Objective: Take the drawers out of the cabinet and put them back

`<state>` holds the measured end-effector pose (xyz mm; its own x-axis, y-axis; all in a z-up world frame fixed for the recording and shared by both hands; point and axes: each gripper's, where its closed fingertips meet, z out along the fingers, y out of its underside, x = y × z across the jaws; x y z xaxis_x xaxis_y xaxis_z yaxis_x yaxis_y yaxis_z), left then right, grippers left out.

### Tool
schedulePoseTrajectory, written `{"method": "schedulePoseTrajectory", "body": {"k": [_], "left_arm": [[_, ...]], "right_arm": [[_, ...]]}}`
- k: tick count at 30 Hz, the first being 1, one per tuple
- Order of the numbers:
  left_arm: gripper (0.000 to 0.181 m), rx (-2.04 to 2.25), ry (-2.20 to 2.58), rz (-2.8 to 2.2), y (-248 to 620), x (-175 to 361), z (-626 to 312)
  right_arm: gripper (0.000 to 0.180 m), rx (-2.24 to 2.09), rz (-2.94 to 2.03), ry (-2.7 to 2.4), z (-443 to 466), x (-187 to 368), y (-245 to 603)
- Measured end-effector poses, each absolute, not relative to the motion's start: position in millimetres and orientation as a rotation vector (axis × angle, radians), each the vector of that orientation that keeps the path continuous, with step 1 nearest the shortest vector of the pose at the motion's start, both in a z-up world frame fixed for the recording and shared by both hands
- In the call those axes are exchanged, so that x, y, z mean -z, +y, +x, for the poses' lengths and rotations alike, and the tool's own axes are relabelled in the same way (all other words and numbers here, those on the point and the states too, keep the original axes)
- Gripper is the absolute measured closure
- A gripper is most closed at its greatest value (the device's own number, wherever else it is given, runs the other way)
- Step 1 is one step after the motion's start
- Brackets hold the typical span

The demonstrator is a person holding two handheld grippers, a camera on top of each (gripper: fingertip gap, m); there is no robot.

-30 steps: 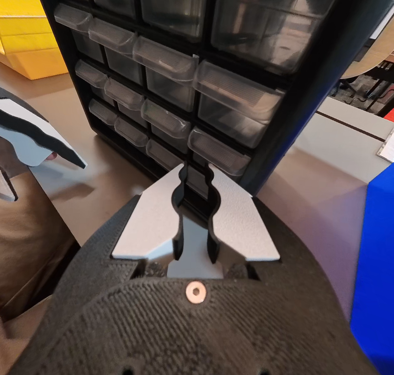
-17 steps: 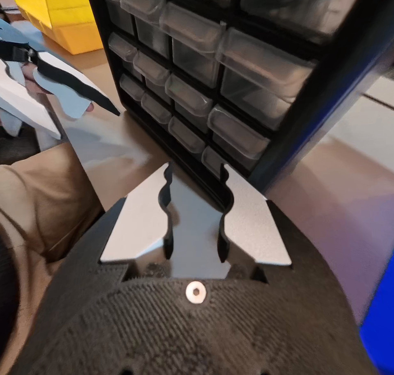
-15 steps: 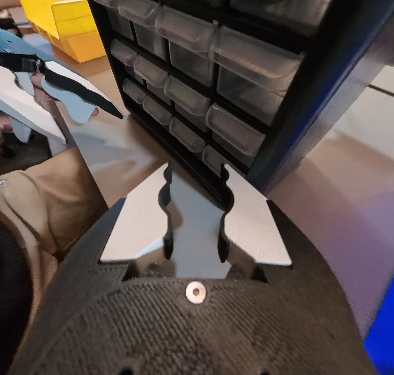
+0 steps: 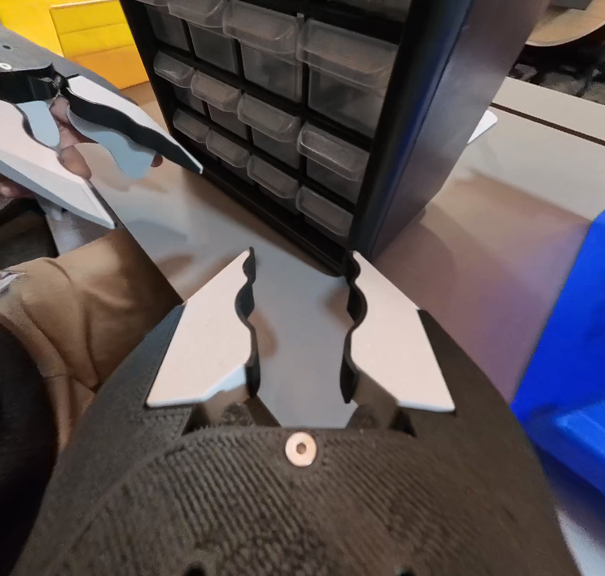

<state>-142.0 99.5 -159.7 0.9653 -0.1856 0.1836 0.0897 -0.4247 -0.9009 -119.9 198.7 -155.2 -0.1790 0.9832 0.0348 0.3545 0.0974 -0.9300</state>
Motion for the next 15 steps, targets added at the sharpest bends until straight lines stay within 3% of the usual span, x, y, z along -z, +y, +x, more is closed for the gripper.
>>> {"method": "schedulePoseTrajectory", "body": {"k": [6, 13, 15], "left_arm": [[0.118, 0.272, 0.131, -1.950, 112.8, 153.3, -135.2], [0.128, 0.279, -0.059, -1.818, 117.0, 134.0, -159.7], [0.144, 0.339, -0.161, -1.736, 112.3, 123.9, -168.4]], "right_arm": [[0.104, -1.260, -1.483, -1.549, -108.8, 149.0, 184.2], [0.134, -1.330, -1.471, -1.328, -133.8, 115.7, 177.5], [0.132, -1.330, -1.382, -1.358, -138.4, 109.7, 167.4]]}}
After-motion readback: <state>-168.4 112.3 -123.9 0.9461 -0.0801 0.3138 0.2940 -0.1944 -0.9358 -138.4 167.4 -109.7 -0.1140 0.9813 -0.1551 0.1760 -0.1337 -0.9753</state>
